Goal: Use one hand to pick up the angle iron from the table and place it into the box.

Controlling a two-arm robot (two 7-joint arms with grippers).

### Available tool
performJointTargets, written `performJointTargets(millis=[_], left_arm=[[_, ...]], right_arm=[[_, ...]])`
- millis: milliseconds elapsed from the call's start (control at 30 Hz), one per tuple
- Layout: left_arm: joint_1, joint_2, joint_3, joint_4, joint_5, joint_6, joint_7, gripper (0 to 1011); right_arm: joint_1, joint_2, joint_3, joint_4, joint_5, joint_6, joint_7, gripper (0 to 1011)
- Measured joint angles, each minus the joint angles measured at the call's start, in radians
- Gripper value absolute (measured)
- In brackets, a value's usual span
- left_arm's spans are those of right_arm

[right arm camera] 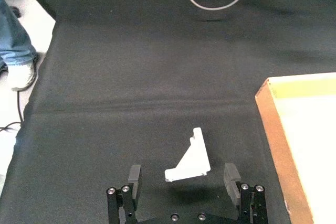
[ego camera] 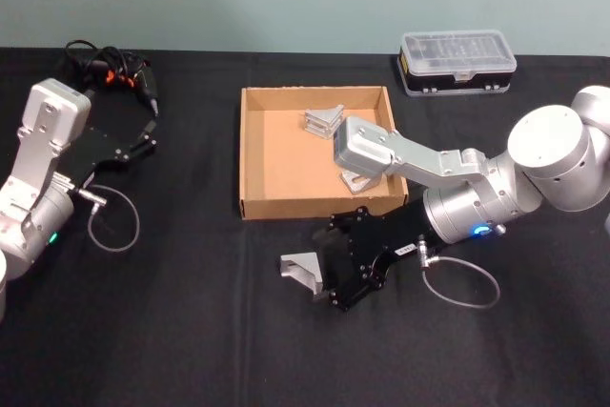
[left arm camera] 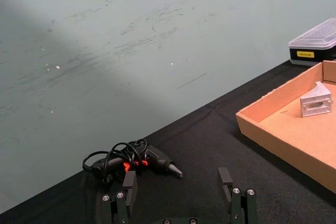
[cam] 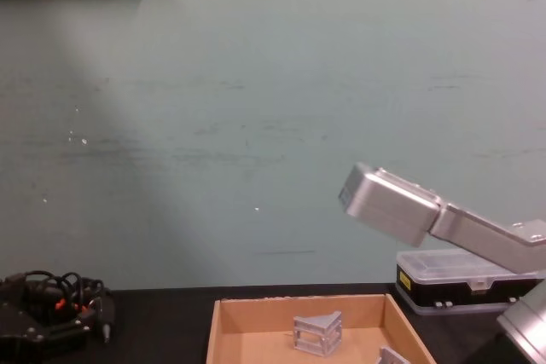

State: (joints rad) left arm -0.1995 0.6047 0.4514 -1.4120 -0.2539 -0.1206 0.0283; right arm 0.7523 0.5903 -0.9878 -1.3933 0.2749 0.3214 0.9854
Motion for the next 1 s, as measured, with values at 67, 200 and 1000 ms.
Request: performJointTargets(millis=[67, 200, 1000], left_arm=[[0.000, 0.000, 0.000, 0.000, 0.000, 0.000, 0.000, 1000], [0.000, 0.000, 0.000, 0.000, 0.000, 0.000, 0.000, 1000], [0.000, 0.000, 0.000, 0.000, 0.000, 0.000, 0.000, 1000]], right_arm=[[0.002, -0.004, -0.003, 0.003, -0.002, -0.002, 0.004, 1000], [0.006, -0.013, -0.011, 0.013, -0.007, -0.007, 0.012, 1000], [0.026, -0.066, -0.028, 0.086, -0.024, -0.029, 0.020, 1000]])
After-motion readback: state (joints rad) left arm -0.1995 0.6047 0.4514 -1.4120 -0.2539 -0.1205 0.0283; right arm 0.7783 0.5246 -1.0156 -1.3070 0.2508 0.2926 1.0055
